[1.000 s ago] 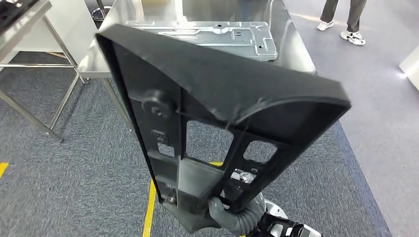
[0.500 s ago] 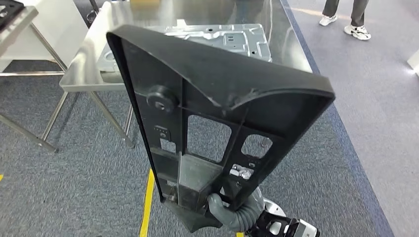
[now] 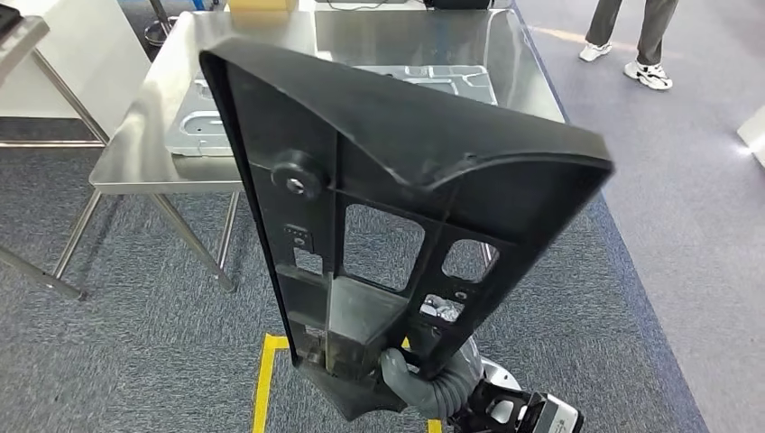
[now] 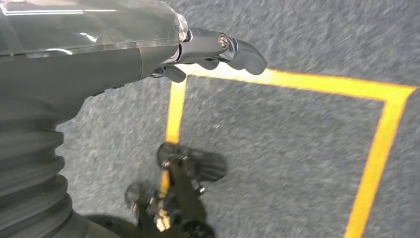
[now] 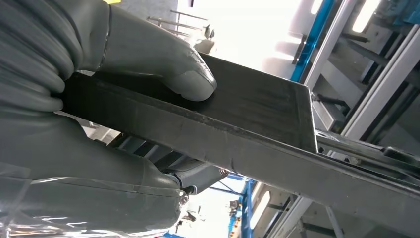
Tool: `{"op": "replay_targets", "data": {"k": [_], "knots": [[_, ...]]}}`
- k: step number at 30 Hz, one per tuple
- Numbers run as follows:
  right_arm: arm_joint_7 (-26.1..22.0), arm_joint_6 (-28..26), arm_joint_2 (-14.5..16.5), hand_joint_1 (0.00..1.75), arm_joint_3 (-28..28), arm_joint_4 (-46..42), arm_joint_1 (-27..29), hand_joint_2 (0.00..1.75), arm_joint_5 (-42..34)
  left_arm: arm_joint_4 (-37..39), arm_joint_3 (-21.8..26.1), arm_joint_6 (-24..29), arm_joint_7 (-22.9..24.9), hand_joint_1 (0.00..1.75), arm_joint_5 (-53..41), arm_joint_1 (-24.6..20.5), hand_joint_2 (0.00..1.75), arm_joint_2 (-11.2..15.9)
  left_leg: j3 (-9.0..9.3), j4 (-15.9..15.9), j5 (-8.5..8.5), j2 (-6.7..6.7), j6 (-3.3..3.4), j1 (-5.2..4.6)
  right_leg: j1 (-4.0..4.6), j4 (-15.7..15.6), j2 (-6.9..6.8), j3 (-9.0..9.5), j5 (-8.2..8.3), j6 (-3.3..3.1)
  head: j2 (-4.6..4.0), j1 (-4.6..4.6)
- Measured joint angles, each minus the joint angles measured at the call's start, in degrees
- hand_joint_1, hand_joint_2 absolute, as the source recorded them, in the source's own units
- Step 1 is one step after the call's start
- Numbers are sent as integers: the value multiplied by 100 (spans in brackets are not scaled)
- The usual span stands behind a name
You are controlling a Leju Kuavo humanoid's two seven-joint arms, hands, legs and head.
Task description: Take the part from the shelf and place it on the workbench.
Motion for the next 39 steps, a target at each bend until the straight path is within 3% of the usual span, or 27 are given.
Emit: {"op": "replay_targets", "data": {"k": [2,3,4,5,7,9,12,13,15,17,19,20,23,24,25,27,29,32,33,34,35,37,39], "knots": [[1,2,-2,171,-1,10,3,175,-3,0,1,-1,-1,0,1,1,175,3,137,-14,-117,-5,14,2,-28,466,-5,-494,-266,41,-1,0],[2,2,-3,171,-1,19,5,175,-3,0,1,-1,-1,0,4,6,175,3,220,-15,-187,-12,11,3,-39,511,-9,-660,-367,52,-1,0],[2,3,-4,171,-1,27,2,175,-4,0,2,-3,-1,0,9,12,175,3,315,-15,-262,-22,3,7,-44,402,-15,-743,-364,55,-1,2],[2,3,-4,171,-1,34,-4,175,-6,0,2,-5,-1,0,19,16,175,2,417,-15,-338,-32,-10,11,-46,160,-20,-756,-219,50,0,2],[2,3,-5,171,1,45,-18,175,-19,1,4,-10,-1,0,44,17,175,-2,593,-15,-496,-50,-52,14,-26,-491,-30,-697,437,12,0,-2],[7,5,-5,171,5,56,-36,175,-36,2,7,-10,-1,0,65,2,175,-7,697,-35,-608,-64,-119,7,3,-856,-29,-658,889,-62,0,-12],[9,4,1,171,9,59,-73,175,-47,2,10,-7,-4,0,80,-18,175,-2,759,29,-587,-58,-225,4,-1,-968,-17,-529,873,-179,0,-20],[7,4,6,171,9,58,-87,175,-50,2,10,-4,-4,0,84,-27,175,-1,682,197,-560,-45,-251,7,-8,-1017,-22,-445,842,-214,0,-25],[11,5,14,171,8,57,-112,175,-57,2,11,1,-4,0,91,-44,175,-3,317,799,-638,-17,-279,23,-19,-1092,-35,-281,771,-263,0,-34],[18,7,17,171,8,60,-129,175,-69,2,13,4,-4,0,97,-37,175,-7,-162,1382,-951,-4,-290,30,-17,-1116,-41,-146,664,-280,0,-39],[23,10,20,171,8,63,-133,175,-81,2,16,7,-4,0,102,-14,175,-7,-430,1448,-1161,3,-296,35,-17,-1119,-30,21,531,-274,0,-39],[25,16,21,171,8,63,-137,175,-86,2,17,7,-6,0,103,-6,175,-7,-460,1249,-1062,7,-293,38,-17,-1118,-25,120,457,-264,0,-39],[31,44,23,171,11,67,-159,175,-98,2,24,7,-19,0,103,18,175,-8,-414,330,-94,24,-257,23,-2,-1089,-16,354,237,-199,0,-38],[33,54,24,171,14,68,-165,175,-100,2,27,6,-29,0,103,29,175,-9,-404,171,134,26,-233,9,4,-1082,-8,390,171,-165,0,-38],[34,61,24,171,17,69,-168,175,-101,2,30,5,-39,0,103,38,175,-9,-397,104,221,29,-200,-2,13,-1061,1,416,133,-130,0,-39],[35,72,24,171,23,56,-183,175,-103,2,31,4,-57,0,102,32,175,-9,-307,89,195,19,-133,0,8,-995,3,447,102,-70,0,-40],[31,73,24,171,25,40,-210,175,-108,2,31,4,-68,0,102,11,175,-9,-203,45,153,13,-70,13,-3,-627,-13,279,86,-18,0,-38],[24,32,16,171,27,34,-203,175,-100,2,31,0,-89,0,99,0,175,-8,-59,23,33,13,-17,7,-8,367,-26,-424,-279,40,0,-37],[16,8,12,171,27,34,-195,175,-91,2,31,-2,-95,0,98,1,175,-9,-3,23,-18,10,-12,1,-6,549,-27,-620,-405,39,0,-37],[9,-15,8,171,28,34,-190,175,-81,2,31,-3,-98,0,98,4,175,-9,64,23,-72,6,-8,-6,-1,553,-27,-731,-430,21,0,-37],[4,-31,5,171,28,34,-189,175,-71,2,31,-4,-101,0,98,6,175,-11,137,22,-124,0,-7,-12,9,397,-27,-760,-332,-7,0,-37],[-3,-63,1,171,30,31,-189,175,-44,3,31,-5,-104,0,98,11,175,-22,283,15,-236,-9,-15,-23,57,-312,-27,-640,273,-114,0,-35],[-40,-190,-8,171,38,3,-175,175,35,8,31,-7,-109,0,102,4,175,-47,377,6,-334,-34,-61,-31,124,-849,-11,-531,741,-217,0,-39]]}}
